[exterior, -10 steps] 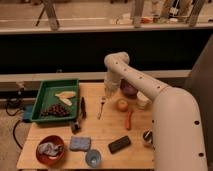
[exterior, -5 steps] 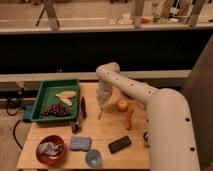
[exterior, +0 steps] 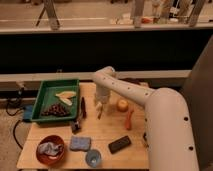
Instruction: Place fork in red bowl
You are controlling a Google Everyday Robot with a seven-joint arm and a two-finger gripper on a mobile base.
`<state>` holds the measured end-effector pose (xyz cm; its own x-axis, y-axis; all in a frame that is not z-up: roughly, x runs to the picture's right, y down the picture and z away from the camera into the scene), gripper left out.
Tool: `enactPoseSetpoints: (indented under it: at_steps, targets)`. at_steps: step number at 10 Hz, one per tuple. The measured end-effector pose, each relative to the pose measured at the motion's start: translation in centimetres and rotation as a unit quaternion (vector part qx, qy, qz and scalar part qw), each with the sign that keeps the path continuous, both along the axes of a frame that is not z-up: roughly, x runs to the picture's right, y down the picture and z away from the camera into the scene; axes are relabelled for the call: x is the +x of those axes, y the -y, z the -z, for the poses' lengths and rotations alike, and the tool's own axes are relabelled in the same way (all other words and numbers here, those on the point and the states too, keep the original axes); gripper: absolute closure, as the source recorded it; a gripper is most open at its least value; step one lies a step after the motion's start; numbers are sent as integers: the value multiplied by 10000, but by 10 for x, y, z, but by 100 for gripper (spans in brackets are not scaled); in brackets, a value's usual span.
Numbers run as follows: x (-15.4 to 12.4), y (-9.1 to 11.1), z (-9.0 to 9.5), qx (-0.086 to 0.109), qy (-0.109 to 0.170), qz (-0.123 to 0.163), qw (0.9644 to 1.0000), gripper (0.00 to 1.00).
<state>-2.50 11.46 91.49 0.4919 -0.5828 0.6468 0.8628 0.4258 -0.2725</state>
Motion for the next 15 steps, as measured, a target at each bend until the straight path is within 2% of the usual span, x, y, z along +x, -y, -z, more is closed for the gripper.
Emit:
enactPoseSetpoints:
  at_steps: [5, 6, 11, 13, 14, 15]
  targets:
    - [0, -2, -10, 103, 135, 144, 9998, 21]
    - [0, -4, -12, 95, 142, 171, 9997, 25]
    - [2, -10, -20, -67, 152, 214, 9996, 75]
    - [2, -10, -19, -71, 153, 217, 9996, 95]
    - [2, -10, -19, -76, 153, 218, 9996, 100]
    - [2, -10, -18, -92, 166, 223, 9996, 99]
